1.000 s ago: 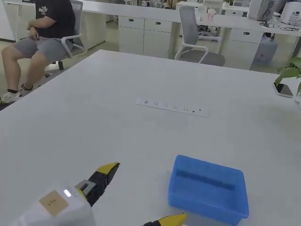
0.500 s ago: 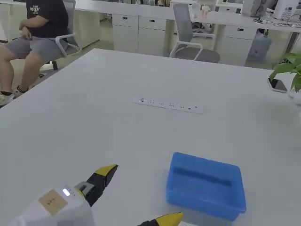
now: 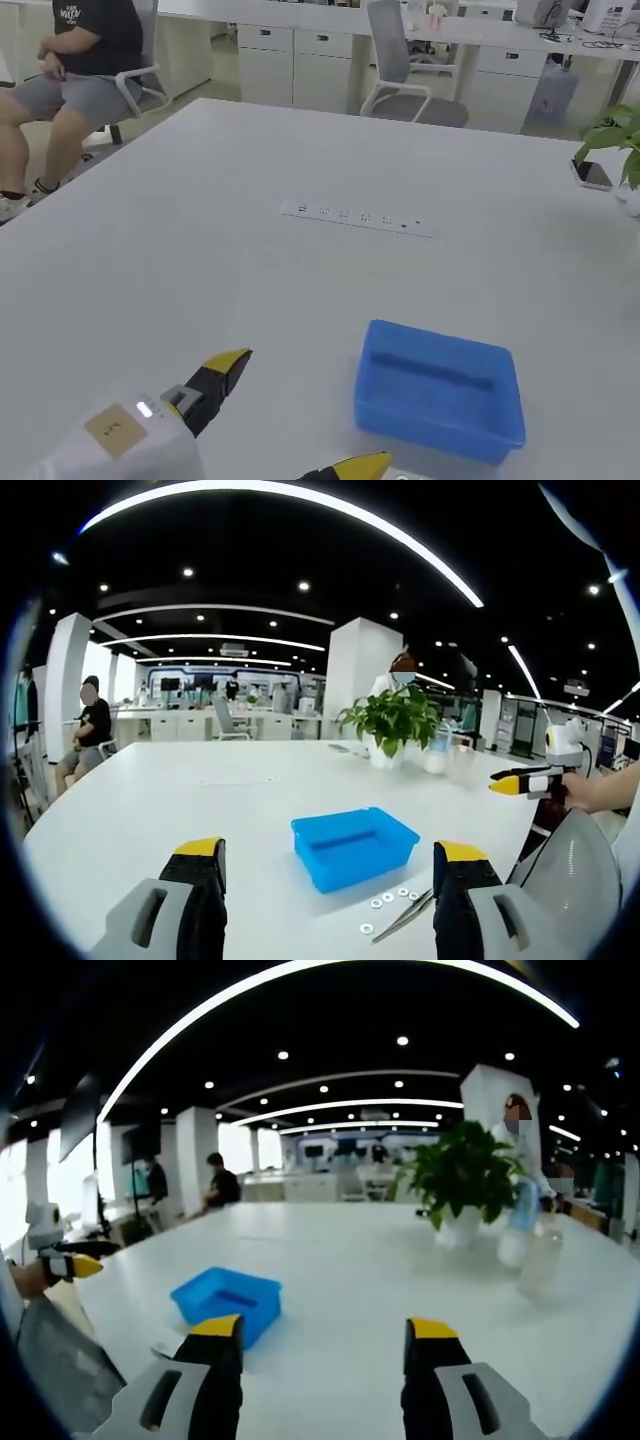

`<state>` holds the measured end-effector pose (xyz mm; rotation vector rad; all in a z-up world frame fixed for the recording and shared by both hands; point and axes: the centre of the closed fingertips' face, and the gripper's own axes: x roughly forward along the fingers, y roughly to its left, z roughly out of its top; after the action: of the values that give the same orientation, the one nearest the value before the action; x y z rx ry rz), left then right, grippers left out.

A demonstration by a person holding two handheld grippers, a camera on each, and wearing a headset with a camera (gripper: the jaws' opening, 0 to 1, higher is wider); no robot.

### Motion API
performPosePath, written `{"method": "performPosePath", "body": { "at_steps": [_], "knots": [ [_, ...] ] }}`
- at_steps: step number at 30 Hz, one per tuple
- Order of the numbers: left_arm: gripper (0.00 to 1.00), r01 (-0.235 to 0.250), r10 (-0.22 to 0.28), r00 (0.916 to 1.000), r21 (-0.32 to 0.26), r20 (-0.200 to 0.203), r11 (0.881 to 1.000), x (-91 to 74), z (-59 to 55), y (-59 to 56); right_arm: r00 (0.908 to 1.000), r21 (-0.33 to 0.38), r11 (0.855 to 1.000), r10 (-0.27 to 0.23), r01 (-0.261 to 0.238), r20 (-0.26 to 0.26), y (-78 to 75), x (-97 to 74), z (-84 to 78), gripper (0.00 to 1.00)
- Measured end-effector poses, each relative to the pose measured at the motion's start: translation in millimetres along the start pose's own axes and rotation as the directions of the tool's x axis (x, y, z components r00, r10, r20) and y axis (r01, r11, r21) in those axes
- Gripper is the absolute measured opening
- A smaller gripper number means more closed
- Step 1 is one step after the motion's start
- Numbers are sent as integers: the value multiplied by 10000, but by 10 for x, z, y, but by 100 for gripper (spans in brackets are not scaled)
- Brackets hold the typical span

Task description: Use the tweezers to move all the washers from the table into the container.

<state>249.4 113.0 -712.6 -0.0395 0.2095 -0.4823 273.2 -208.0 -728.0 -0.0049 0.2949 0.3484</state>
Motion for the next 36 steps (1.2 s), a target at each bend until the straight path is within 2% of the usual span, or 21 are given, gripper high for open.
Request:
{"method": "performPosePath", "body": {
  "at_steps": [22, 26, 30, 32, 36],
  "knots": [
    [86, 10, -3, 9997, 302, -258, 9995, 8, -37, -17, 9999, 85, 10000, 21, -23, 135, -27, -15, 20, 61],
    [81, -128, 139, 9995, 437, -268, 9990, -18, -24, 2, 10000, 28, 10000, 34, -34, 18, -20, -14, 3, 61],
    [77, -190, 213, 9993, 704, -313, 9973, -34, -6, 3, 9991, -539, 9984, 159, -180, -401, 54, -3, -33, 59],
    [76, 33, -10, 9990, 508, -450, 9987, -28, -27, -25, 9982, -887, 9958, 197, -248, -573, 94, -5, -32, 56],
    [74, 204, -190, 9976, 200, -663, 9996, -22, -54, -18, 9967, -971, 9948, 231, -306, -780, 142, -17, -17, 52]
  ]
}}
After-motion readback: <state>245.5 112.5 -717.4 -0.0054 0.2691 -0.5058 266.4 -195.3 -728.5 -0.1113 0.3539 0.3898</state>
